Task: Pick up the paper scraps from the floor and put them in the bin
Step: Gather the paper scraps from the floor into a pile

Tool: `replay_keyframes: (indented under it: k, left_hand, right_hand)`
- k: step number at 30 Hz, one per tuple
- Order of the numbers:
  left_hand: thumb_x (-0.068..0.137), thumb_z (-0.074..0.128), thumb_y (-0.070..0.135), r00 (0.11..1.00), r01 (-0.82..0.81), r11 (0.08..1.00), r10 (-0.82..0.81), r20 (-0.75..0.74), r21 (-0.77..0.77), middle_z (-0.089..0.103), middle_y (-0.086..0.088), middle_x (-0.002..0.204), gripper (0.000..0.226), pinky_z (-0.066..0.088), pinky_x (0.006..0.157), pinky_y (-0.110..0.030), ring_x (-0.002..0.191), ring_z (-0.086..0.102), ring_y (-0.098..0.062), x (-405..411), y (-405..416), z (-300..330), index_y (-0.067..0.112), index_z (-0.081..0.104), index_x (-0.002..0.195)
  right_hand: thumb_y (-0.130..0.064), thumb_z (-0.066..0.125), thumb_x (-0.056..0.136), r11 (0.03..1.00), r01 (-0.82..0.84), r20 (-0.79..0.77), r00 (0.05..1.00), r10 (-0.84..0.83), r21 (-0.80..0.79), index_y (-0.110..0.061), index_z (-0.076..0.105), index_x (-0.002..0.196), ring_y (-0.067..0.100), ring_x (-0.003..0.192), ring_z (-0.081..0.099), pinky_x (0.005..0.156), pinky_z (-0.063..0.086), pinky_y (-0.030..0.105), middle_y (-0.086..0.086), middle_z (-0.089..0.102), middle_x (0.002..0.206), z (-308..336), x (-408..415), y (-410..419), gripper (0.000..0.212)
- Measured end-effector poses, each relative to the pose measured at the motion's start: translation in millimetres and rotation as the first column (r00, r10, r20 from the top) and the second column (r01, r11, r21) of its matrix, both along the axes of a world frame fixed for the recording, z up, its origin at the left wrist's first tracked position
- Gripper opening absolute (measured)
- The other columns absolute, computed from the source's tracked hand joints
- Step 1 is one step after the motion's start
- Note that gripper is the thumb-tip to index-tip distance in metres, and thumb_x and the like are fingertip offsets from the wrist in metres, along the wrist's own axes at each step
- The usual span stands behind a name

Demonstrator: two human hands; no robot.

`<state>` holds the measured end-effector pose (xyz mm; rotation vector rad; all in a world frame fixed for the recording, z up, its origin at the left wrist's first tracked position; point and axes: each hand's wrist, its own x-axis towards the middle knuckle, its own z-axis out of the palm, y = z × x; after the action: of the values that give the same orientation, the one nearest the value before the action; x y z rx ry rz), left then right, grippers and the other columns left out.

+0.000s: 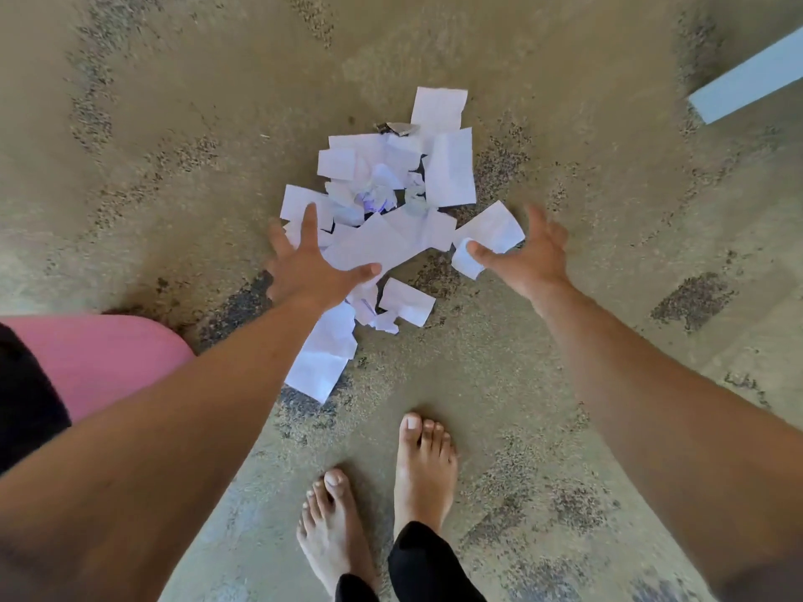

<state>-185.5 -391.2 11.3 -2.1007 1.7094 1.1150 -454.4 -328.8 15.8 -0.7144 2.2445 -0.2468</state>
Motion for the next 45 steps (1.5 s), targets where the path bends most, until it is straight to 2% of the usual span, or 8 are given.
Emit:
replay_keyframes:
  k: [6,13,16,20,24,28,36,45]
  left_hand:
    - [0.06,0.067,0.078,0.976,0.202,0.963,-0.182,0.121,-0.179,0.004,-0.006,0.159,0.107,0.029,0.101,-0.06,0.14,0.014,-0.038,-20,20,-26,0.047,0.014,0.147]
    - [0.072,0.081,0.029,0.975,0.135,0.941,-0.182,-0.126,-0.311,0.032,-0.011,0.14,0.061,0.045,0.095,-0.045,0.12,0.036,-0.035,-25,33,-34,0.03,0.054,0.126]
    - [0.077,0.074,0.01,0.958,0.129,0.947,-0.196,-0.211,-0.294,0.038,-0.015,0.13,0.047,0.049,0.091,-0.045,0.113,0.046,-0.036,-23,32,-33,0.019,0.058,0.121]
    - [0.083,0.063,0.001,0.946,0.142,0.956,-0.208,-0.248,-0.258,0.048,-0.019,0.119,0.04,0.045,0.084,-0.037,0.103,0.054,-0.037,-20,27,-24,0.011,0.058,0.122]
    - [0.085,0.06,0.0,0.947,0.02,0.983,-0.077,-0.311,-0.184,0.058,-0.017,0.114,0.036,0.044,0.08,-0.032,0.103,0.057,-0.032,-15,30,-3,0.011,0.06,0.12]
    - [0.087,0.059,-0.002,0.905,-0.145,0.985,0.094,-0.415,-0.092,0.061,-0.009,0.101,0.031,0.046,0.075,-0.029,0.091,0.057,-0.024,-9,42,35,0.013,0.062,0.114]
    - [0.087,0.065,0.007,0.755,-0.473,0.881,0.422,-0.503,0.029,0.064,0.005,0.094,0.032,0.046,0.063,-0.012,0.082,0.06,-0.011,7,55,129,0.023,0.06,0.115]
    - [0.086,0.07,0.01,0.52,-0.707,0.699,0.618,-0.59,0.11,0.066,0.013,0.089,0.033,0.053,0.068,-0.03,0.082,0.064,-0.01,50,70,243,0.037,0.056,0.099]
  right_hand:
    - [-0.057,0.082,0.063,0.997,-0.032,-0.039,0.999,0.029,-0.075,-0.034,0.03,0.146,0.033,0.133,0.034,0.102,0.042,0.036,0.012,0.026,0.146,-32,22,-18,0.1]
    - [-0.036,0.084,0.069,0.957,-0.22,0.016,0.974,0.227,-0.188,-0.03,0.045,0.137,0.016,0.104,0.04,0.092,0.038,0.022,0.008,0.033,0.125,-32,66,-18,0.078]
    - [-0.022,0.082,0.073,0.951,-0.242,0.076,0.963,0.26,-0.192,-0.028,0.051,0.129,0.017,0.101,0.043,0.094,0.05,0.034,0.007,0.035,0.119,-31,81,-21,0.064]
    - [-0.008,0.081,0.073,0.956,-0.196,0.175,0.956,0.237,-0.219,-0.023,0.055,0.111,0.03,0.099,0.057,0.067,0.06,0.047,0.008,0.044,0.114,-28,85,-22,0.049]
    - [0.003,0.068,0.082,0.963,-0.076,0.279,0.948,0.15,-0.258,-0.016,0.057,0.098,0.03,0.091,0.066,0.057,0.061,0.033,0.012,0.055,0.116,-14,86,-9,0.027]
    - [0.009,0.066,0.08,0.962,0.124,0.421,0.907,-0.011,-0.243,-0.013,0.059,0.08,0.025,0.087,0.07,0.065,0.062,0.038,0.011,0.063,0.092,14,86,13,0.023]
    - [0.017,0.064,0.08,0.809,0.577,0.695,0.628,-0.349,-0.116,-0.008,0.053,0.072,0.03,0.094,0.067,0.069,0.061,0.032,0.013,0.061,0.087,113,99,31,0.028]
    - [0.016,0.062,0.082,0.757,0.648,0.848,0.444,-0.29,-0.081,-0.007,0.051,0.075,0.022,0.075,0.066,0.066,0.059,0.03,0.012,0.062,0.08,216,150,18,0.027]
